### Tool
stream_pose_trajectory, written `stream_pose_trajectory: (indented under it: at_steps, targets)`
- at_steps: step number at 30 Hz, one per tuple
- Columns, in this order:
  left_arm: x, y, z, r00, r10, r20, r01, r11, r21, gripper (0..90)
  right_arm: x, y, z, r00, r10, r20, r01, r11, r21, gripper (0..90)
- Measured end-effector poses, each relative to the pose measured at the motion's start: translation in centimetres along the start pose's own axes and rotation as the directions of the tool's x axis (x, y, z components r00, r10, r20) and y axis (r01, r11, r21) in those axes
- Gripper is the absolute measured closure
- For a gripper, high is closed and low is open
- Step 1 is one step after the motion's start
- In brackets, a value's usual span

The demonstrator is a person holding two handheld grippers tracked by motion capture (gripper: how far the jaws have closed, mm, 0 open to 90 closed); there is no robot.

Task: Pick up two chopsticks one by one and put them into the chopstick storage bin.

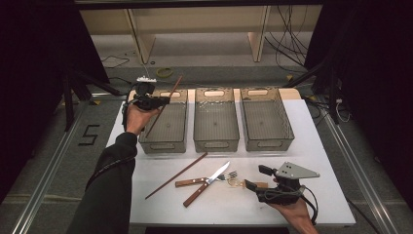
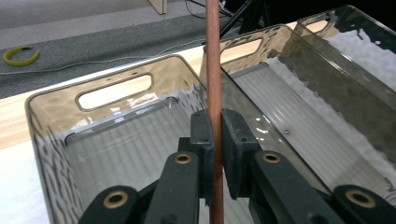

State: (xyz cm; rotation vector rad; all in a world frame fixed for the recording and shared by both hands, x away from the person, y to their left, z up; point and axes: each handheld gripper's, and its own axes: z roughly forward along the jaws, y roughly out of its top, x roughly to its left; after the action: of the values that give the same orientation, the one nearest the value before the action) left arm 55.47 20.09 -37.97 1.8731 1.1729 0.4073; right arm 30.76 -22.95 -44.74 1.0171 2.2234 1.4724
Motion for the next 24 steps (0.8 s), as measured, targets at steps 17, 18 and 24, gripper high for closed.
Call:
stream_pose_trajectory:
  at_steps: [17, 18, 24]
  targets:
    - [1.2, -2.5, 1.4, 0.9997, -0.012, -0.019, 0.012, 0.9998, -0.013, 82.8, 0.1, -0.1, 0.1, 1.0, -0.001, -0.003, 0.001, 1.0, 0.006, 26.1]
    - [1.2, -2.7, 1.5, 0.9997, -0.011, -0.02, 0.011, 0.9999, -0.009, 82.5, 0.0, -0.1, 0.1, 1.0, 0.002, -0.003, -0.002, 1.0, 0.007, 26.1]
    - [1.4, -3.4, 1.5, 0.9989, -0.044, -0.012, 0.045, 0.9982, 0.041, 71.2, 0.1, -0.1, 0.1, 1.0, 0.001, -0.002, -0.001, 1.0, 0.007, 26.1]
